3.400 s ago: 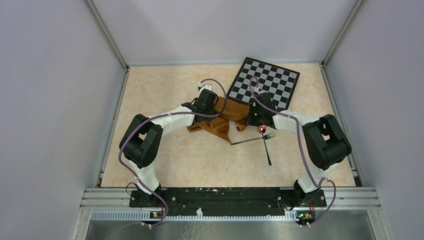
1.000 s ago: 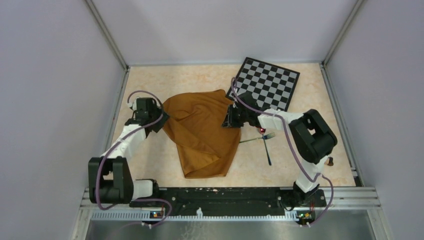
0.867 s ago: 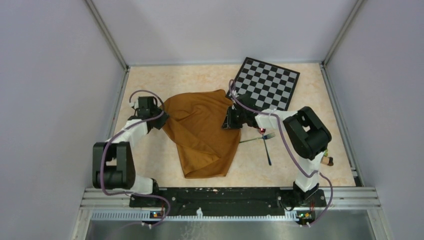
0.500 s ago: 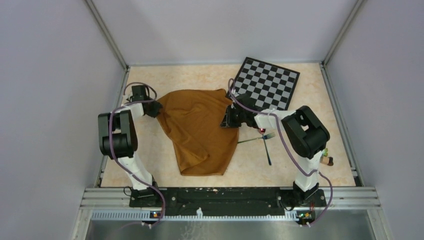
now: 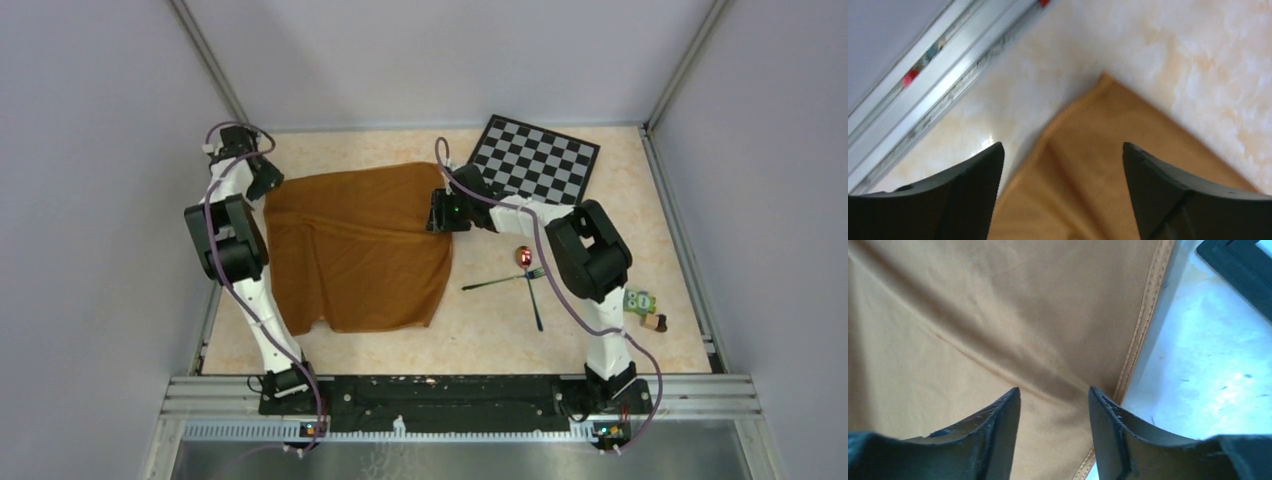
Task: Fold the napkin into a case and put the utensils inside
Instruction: Flatten out the crumpled napkin at the center of the board.
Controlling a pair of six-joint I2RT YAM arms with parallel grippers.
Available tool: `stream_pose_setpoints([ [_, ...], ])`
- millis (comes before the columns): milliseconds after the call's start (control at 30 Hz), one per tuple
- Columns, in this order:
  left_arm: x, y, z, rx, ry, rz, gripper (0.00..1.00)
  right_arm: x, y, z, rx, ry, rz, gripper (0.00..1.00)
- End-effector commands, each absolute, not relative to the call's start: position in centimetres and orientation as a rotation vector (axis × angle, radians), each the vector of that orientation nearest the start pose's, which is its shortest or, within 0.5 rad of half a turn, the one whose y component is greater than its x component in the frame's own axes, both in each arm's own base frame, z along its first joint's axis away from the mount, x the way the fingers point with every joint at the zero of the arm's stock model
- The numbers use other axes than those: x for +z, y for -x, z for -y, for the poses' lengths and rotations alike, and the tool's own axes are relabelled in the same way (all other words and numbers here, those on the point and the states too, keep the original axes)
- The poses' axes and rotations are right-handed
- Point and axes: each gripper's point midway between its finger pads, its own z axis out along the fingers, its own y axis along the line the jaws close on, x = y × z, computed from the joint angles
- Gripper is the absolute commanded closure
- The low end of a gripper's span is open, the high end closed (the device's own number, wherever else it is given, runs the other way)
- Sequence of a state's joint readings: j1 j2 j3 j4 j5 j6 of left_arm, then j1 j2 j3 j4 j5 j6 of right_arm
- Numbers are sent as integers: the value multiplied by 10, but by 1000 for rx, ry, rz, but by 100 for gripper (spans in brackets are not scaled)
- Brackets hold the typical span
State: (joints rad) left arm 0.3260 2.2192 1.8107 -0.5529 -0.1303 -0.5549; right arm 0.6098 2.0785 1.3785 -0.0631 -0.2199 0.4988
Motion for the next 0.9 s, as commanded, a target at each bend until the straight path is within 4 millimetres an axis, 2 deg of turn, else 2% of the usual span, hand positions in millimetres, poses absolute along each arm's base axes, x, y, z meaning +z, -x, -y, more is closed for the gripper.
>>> stream_pose_setpoints([
  [0,119,-466,-122,196,859,-2375,2,50,-395,-343,571,411,-2451,44],
  [100,115,-428,-66,-13,808,-2414,1,64,-365,-367,625,465,-2435,40],
  [167,104,-403,-29,-184,763,-2435,1,65,-338,-386,736,476,-2458,40],
  [233,97,-379,-1,-361,750,-2451,1,60,-316,-392,816,432,-2494,41],
  [333,84,-346,13,-430,749,-2466,1,52,-302,-387,864,374,-2493,40],
  [400,77,-328,16,-435,734,-2459,1,37,-301,-378,809,386,-2515,39],
  [500,77,-307,23,-466,721,-2473,1,11,-318,-349,592,401,-2569,38],
  [567,82,-298,27,-485,705,-2479,1,8,-337,-329,440,393,-2562,36],
  [633,88,-292,30,-502,684,-2479,1,24,-350,-325,382,443,-2519,37],
  [700,101,-289,33,-523,643,-2452,1,54,-350,-332,337,508,-2467,31],
  [800,121,-285,45,-594,571,-2380,1,90,-321,-348,565,530,-2482,30],
  [867,127,-282,58,-679,514,-2348,1,103,-298,-343,700,423,-2484,27],
])
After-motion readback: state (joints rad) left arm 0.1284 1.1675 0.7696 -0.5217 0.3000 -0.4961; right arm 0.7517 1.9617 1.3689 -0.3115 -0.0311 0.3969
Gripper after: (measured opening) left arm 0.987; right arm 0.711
